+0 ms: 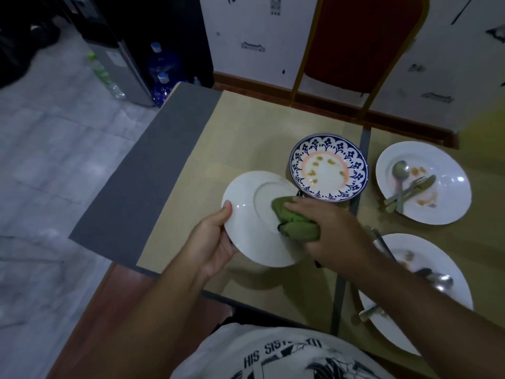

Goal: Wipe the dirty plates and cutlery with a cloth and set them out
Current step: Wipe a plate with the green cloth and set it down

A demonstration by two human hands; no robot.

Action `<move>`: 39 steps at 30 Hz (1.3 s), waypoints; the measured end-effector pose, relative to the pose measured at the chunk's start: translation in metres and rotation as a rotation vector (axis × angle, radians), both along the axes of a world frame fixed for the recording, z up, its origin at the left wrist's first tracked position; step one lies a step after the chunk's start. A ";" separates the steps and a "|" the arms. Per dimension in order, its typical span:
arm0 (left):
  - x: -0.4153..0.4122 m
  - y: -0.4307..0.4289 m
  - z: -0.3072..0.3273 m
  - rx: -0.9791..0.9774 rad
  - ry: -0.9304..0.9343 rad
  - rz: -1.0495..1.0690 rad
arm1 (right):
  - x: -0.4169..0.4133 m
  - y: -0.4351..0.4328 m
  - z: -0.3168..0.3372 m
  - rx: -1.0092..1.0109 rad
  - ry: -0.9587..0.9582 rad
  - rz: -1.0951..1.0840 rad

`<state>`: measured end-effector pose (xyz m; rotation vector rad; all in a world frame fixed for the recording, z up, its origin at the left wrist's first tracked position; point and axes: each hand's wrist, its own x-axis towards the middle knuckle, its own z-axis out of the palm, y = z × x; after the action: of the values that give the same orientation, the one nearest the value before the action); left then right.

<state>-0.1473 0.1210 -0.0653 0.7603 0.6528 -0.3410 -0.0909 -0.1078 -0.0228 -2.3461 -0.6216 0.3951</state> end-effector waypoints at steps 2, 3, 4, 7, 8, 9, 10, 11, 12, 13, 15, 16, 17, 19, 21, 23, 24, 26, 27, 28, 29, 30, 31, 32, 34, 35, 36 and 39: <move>0.005 -0.003 0.001 0.027 0.013 -0.034 | -0.014 0.013 -0.002 0.021 -0.068 0.088; 0.006 -0.005 0.001 0.021 0.017 -0.042 | -0.018 0.022 -0.002 0.038 -0.112 0.145; 0.006 -0.006 0.001 0.006 0.018 -0.036 | -0.020 0.029 -0.003 0.042 -0.150 0.199; 0.006 -0.002 -0.001 -0.026 0.031 0.015 | -0.018 0.026 -0.004 0.017 -0.216 0.297; 0.006 0.002 -0.002 -0.027 0.041 0.029 | -0.018 0.019 -0.008 0.010 -0.239 0.318; 0.006 0.007 -0.004 -0.020 0.053 0.047 | -0.019 0.010 -0.013 0.008 -0.260 0.340; 0.005 0.012 -0.006 -0.012 0.065 0.067 | -0.021 0.001 -0.019 0.007 -0.277 0.361; 0.004 0.017 -0.009 -0.006 0.077 0.084 | -0.021 -0.008 -0.024 0.002 -0.286 0.370; 0.004 0.022 -0.011 -0.005 0.087 0.099 | -0.021 -0.017 -0.029 -0.011 -0.284 0.358; 0.003 0.027 -0.012 -0.005 0.088 0.114 | -0.020 -0.026 -0.033 -0.034 -0.266 0.328; 0.002 0.041 -0.014 -0.004 0.068 0.137 | -0.016 -0.039 -0.036 -0.082 -0.200 0.233; 0.002 0.047 -0.013 0.006 0.044 0.136 | -0.014 -0.042 -0.036 -0.090 -0.175 0.181; 0.004 0.053 -0.010 0.034 0.015 0.126 | -0.011 -0.043 -0.035 -0.080 -0.164 0.134; 0.009 0.060 -0.003 0.130 -0.059 0.088 | -0.004 -0.039 -0.033 -0.027 -0.177 0.052; 0.014 0.060 0.009 0.301 -0.134 0.031 | 0.002 -0.029 -0.028 0.022 -0.164 0.002; 0.017 0.054 0.020 0.550 -0.223 -0.084 | 0.008 -0.019 -0.024 0.056 -0.148 -0.008; 0.018 0.049 0.025 0.691 -0.278 -0.150 | 0.010 -0.015 -0.023 0.068 -0.146 -0.008; 0.019 0.039 0.028 0.972 -0.406 -0.263 | 0.014 -0.009 -0.021 0.083 -0.146 -0.003; 0.017 0.033 0.027 1.125 -0.479 -0.310 | 0.016 -0.007 -0.022 0.087 -0.146 0.001; 0.016 0.028 0.024 1.266 -0.536 -0.352 | 0.017 -0.006 -0.022 0.088 -0.147 0.004; 0.014 0.023 0.020 1.409 -0.581 -0.389 | 0.018 -0.005 -0.024 0.090 -0.148 0.004; 0.011 0.020 0.015 1.547 -0.618 -0.420 | 0.018 -0.006 -0.025 0.091 -0.150 0.001; 0.008 0.018 0.009 1.669 -0.647 -0.451 | 0.017 -0.006 -0.027 0.092 -0.153 -0.002; 0.004 0.017 0.001 1.750 -0.669 -0.476 | 0.016 -0.007 -0.028 0.090 -0.156 -0.003; -0.003 0.017 -0.013 1.836 -0.705 -0.517 | 0.014 -0.007 -0.031 0.084 -0.158 0.007; -0.007 0.018 -0.019 1.866 -0.722 -0.540 | 0.013 -0.007 -0.032 0.082 -0.158 0.016; -0.011 0.020 -0.026 1.894 -0.741 -0.554 | 0.012 -0.007 -0.034 0.080 -0.155 0.024; -0.022 0.026 -0.043 1.963 -0.770 -0.560 | 0.009 -0.007 -0.038 0.047 -0.128 0.034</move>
<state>-0.1690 0.1472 -0.1085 2.7799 -0.2247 0.2572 -0.0815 -0.1149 -0.0611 -2.3312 -0.7244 0.2444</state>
